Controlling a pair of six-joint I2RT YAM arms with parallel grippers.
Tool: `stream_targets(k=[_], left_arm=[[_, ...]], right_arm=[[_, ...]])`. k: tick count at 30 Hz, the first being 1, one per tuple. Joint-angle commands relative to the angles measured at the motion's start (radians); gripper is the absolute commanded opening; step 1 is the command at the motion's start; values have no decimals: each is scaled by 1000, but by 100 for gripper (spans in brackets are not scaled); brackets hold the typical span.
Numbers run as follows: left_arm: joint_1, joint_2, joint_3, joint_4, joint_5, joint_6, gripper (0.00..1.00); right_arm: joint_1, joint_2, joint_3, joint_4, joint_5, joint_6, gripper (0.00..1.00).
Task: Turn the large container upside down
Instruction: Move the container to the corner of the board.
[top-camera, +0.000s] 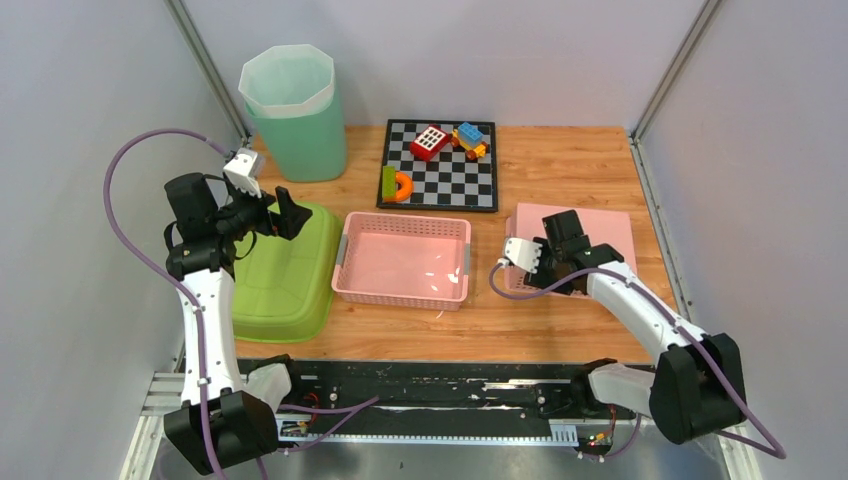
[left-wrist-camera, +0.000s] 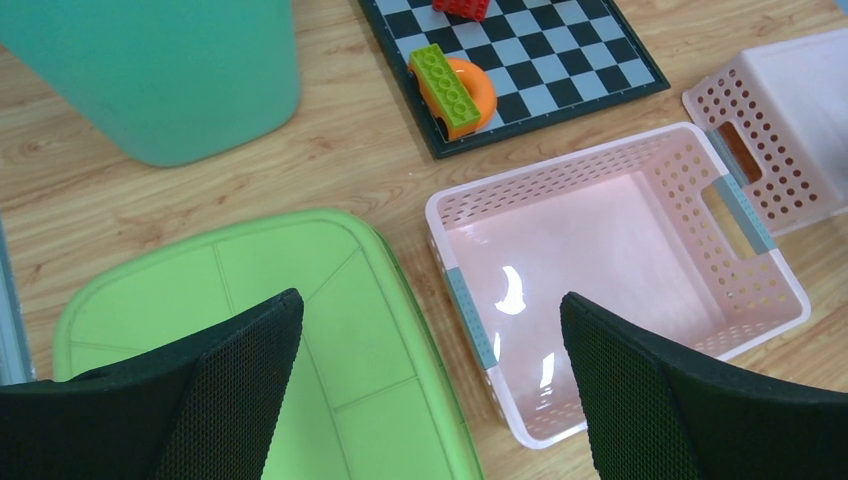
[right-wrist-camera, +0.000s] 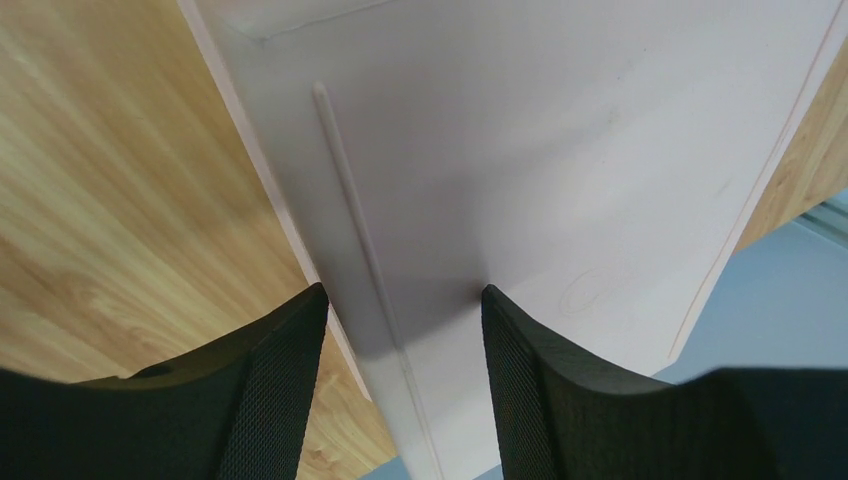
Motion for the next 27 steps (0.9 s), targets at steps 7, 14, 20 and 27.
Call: stream_targets(k=[7, 14, 20, 27], left_arm=[[6, 9, -14, 17, 25, -10, 100], [6, 11, -17, 14, 22, -7, 100], [5, 17, -17, 15, 24, -3, 100], [6, 27, -19, 15, 25, -1, 100]], right_arm=[[-182, 186, 75, 50, -101, -235, 57], [-193, 384, 214, 102, -68, -308, 56], [-211, 547, 356, 138, -5, -334, 53], [-251, 673, 439, 190, 34, -504, 53]])
